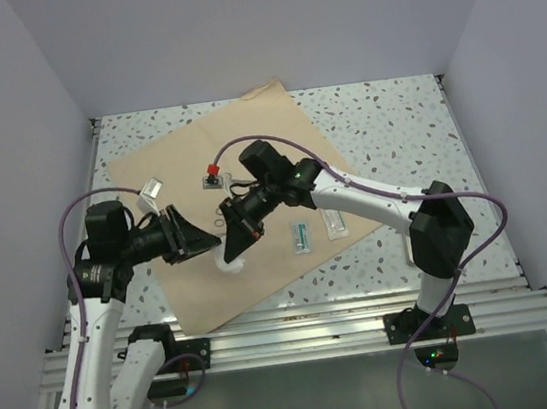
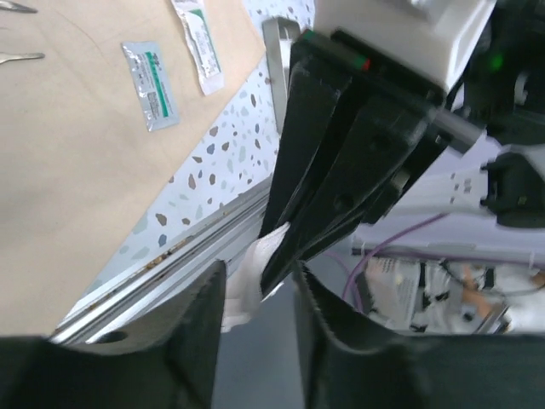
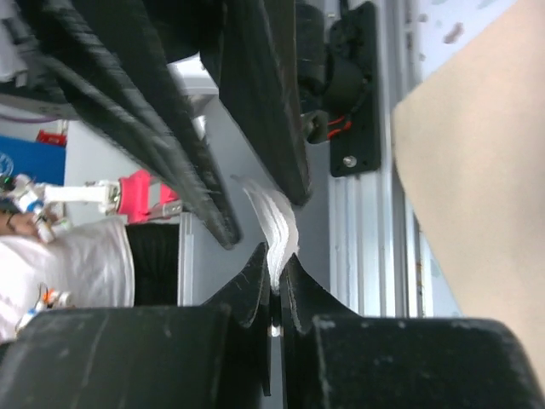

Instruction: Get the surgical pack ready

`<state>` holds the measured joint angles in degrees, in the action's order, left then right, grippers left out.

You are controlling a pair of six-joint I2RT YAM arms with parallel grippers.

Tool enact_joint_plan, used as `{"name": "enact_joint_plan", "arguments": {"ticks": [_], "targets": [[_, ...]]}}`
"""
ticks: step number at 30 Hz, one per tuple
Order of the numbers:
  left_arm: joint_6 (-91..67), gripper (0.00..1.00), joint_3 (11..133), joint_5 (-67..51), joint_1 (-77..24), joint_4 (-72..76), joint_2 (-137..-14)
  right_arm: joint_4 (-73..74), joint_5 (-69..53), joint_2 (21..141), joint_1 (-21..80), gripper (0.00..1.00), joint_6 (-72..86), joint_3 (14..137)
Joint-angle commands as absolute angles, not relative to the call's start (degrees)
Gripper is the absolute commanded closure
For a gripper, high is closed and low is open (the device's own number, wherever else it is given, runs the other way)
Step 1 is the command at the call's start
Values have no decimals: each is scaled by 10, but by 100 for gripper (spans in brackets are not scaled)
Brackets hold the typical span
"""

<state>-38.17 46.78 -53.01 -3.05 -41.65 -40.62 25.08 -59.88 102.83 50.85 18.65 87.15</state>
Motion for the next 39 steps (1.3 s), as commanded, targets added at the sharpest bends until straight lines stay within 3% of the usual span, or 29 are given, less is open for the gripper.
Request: {"name": "enact_joint_plan", "arguments": {"ticks": [1, 5, 9, 13, 15, 20, 27, 39], "targets": [[-382, 56, 522, -463, -30, -471, -453, 229, -519, 1008, 497, 100, 235, 847], [-423, 27, 565, -411, -29, -457, -508, 214, -447, 953, 449, 100, 288, 761], [-433, 17, 633, -367, -30, -429, -597, 215, -397, 875, 347, 100, 343, 657], [-425, 16, 692, -282, -30, -474, -667, 268, -350, 771, 193, 100, 356, 556], [-417, 15, 725, -187, -30, -528, -697, 308, -301, 737, 97, 100, 354, 524], [-400, 13, 762, -17, -30, -585, -734, 408, -189, 712, -31, 100, 311, 535], [-391, 12, 835, 58, -81, -595, -820, 435, -107, 747, -134, 100, 275, 538], [-407, 9, 889, 83, -120, -605, -857, 408, -163, 815, -236, 100, 299, 514]]}}
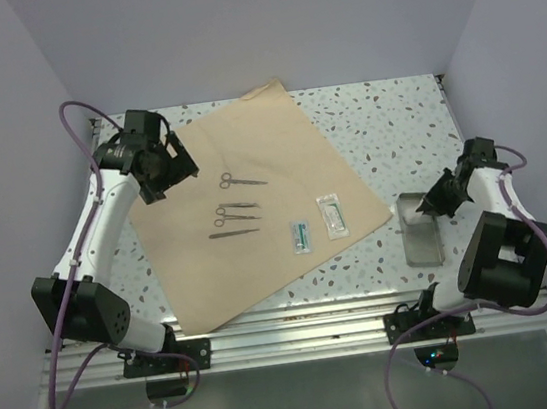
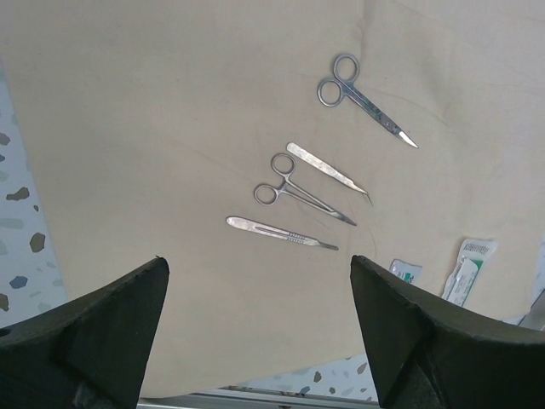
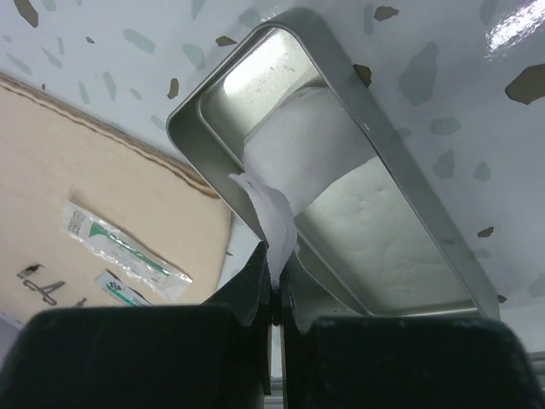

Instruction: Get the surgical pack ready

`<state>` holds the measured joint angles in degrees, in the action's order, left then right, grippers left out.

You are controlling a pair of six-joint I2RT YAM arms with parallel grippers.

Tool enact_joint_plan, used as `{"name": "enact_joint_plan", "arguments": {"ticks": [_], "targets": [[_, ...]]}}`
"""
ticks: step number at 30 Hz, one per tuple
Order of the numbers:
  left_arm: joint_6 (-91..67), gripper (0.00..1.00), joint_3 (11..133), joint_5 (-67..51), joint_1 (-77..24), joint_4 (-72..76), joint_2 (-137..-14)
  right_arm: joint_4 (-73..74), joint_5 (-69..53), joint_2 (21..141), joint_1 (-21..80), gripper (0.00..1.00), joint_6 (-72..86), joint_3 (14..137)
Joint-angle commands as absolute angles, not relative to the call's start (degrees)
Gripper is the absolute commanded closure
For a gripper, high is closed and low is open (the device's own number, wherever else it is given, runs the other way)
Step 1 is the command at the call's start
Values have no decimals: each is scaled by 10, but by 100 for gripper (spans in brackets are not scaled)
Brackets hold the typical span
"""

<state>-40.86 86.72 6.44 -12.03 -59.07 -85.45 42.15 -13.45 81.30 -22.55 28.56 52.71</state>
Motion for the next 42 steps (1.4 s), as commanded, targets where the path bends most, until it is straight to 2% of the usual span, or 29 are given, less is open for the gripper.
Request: {"name": "enact_joint_plan", "arguments": {"ticks": [1, 9, 15, 17, 18, 25, 35, 40, 42], "targets": [[-404, 8, 890, 80, -120, -606, -858, 398, -172, 820, -242, 100, 301, 496], [-397, 8, 874, 57, -120, -596, -858, 315, -242, 823, -262, 100, 319, 415], [-393, 8, 863, 48, -120, -593, -855, 337, -214, 825, -265, 100, 294, 402], [-393, 8, 860, 46, -120, -594, -854, 357, -182, 824, -265, 93, 277, 410], [-393, 8, 860, 45, -120, -594, -855, 375, -175, 822, -265, 84, 272, 416], [-390, 8, 857, 35, -120, -597, -854, 445, -126, 796, -265, 59, 272, 432], [-389, 8, 842, 24, -120, -596, -853, 576, -55, 752, -259, 45, 272, 488], [-382, 9, 818, 4, -120, -586, -844, 555, -90, 753, -228, 46, 282, 508], [-378, 10, 806, -34, -120, -571, -841, 532, -106, 758, -163, 46, 295, 538]]}}
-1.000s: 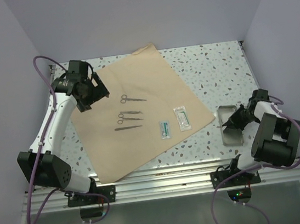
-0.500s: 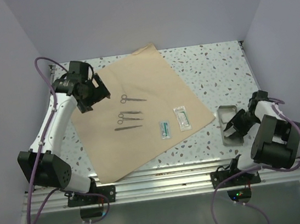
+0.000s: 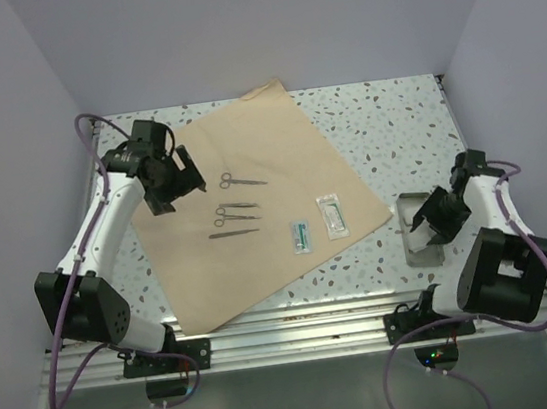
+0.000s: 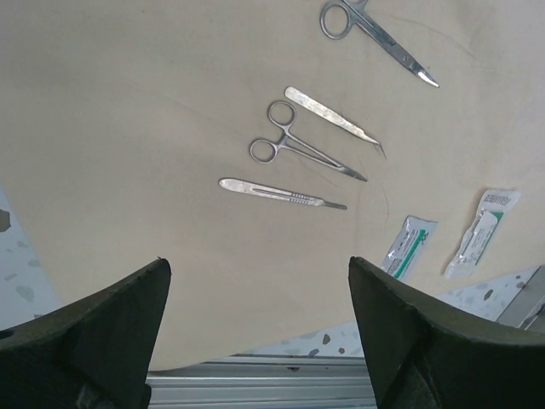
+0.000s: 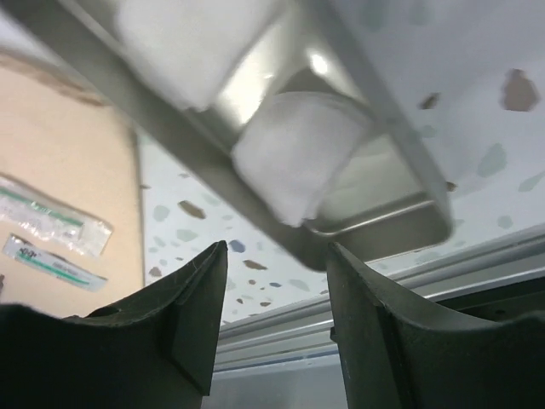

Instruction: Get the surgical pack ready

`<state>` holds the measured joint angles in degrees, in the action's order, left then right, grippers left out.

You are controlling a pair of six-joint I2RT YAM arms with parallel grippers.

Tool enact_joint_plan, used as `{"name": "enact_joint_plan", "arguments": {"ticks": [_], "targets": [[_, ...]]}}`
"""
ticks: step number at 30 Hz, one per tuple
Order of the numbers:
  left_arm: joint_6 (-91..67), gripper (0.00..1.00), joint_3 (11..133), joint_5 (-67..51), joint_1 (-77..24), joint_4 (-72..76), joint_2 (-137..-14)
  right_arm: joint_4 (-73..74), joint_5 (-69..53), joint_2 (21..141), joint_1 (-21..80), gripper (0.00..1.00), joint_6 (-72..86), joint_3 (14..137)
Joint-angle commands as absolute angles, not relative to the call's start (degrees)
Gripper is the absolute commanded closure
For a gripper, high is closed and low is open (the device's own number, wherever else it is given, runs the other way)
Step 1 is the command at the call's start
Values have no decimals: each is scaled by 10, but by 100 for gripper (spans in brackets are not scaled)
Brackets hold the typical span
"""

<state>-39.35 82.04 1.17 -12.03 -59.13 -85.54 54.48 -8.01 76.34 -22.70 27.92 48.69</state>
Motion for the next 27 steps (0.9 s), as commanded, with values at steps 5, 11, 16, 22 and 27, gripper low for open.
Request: {"name": "enact_joint_plan", "arguments": {"ticks": [5, 11, 16, 22, 27], "targets": [[-391, 18, 762, -88, -120, -565, -852, 505, -119, 818, 20, 46, 306, 659], [-457, 32, 695, -134, -120, -511, -860, 534, -140, 904, 180, 46, 227, 794], [-435, 36, 711, -131, -131, -476, -884, 510, -166, 918, 230, 46, 201, 779], [-447, 44, 730, -111, -141, -477, -919, 505, -181, 897, 235, 46, 186, 752], [-541, 40, 760, -84, -166, -490, -952, 515, -170, 880, 235, 46, 171, 732]]}}
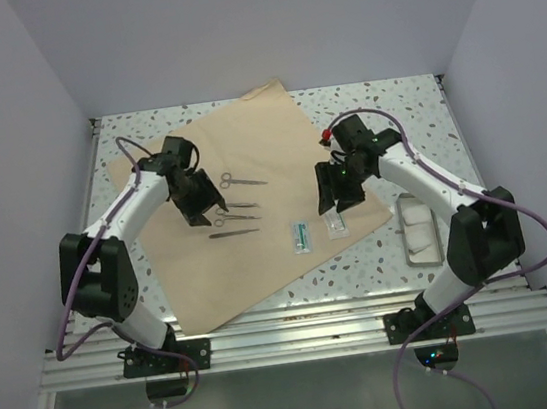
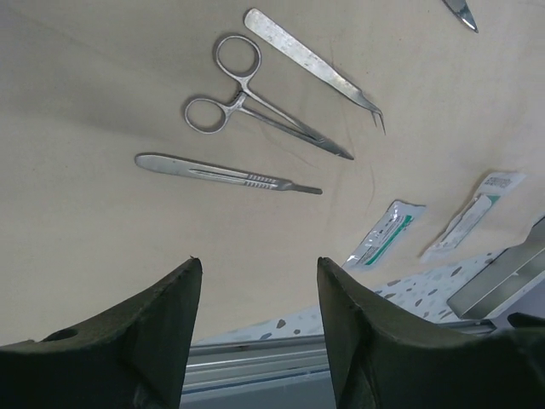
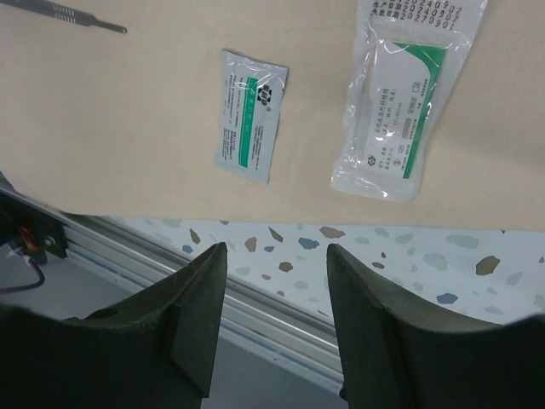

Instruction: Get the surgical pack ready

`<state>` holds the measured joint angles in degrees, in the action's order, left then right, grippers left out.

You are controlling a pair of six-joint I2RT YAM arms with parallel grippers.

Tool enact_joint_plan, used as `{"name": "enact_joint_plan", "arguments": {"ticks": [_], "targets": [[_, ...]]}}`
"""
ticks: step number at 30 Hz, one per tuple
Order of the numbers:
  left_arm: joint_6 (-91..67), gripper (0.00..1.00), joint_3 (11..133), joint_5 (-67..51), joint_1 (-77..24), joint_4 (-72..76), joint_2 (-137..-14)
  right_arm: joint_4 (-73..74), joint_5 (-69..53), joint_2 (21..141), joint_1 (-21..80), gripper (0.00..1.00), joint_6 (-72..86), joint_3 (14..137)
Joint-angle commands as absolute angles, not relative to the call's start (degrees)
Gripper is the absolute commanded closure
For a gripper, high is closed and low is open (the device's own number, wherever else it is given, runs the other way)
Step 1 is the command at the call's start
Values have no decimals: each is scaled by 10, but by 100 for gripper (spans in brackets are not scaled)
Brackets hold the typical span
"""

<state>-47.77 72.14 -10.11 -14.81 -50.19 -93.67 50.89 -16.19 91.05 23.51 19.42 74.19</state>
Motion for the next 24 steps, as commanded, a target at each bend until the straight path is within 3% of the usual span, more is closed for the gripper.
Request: {"name": "enact_joint_plan", "arguments": {"ticks": [1, 9, 24], "targets": [[-561, 38, 772, -79, -176, -498, -975, 512, -170, 877, 234, 45, 169, 723], [-720, 37, 961, -28, -222, -600, -1141, 498, -175, 854, 235, 45, 163, 687], [-822, 44, 998, -22, -224, -591, -1230, 497, -163, 820, 234, 45, 143, 649]]}}
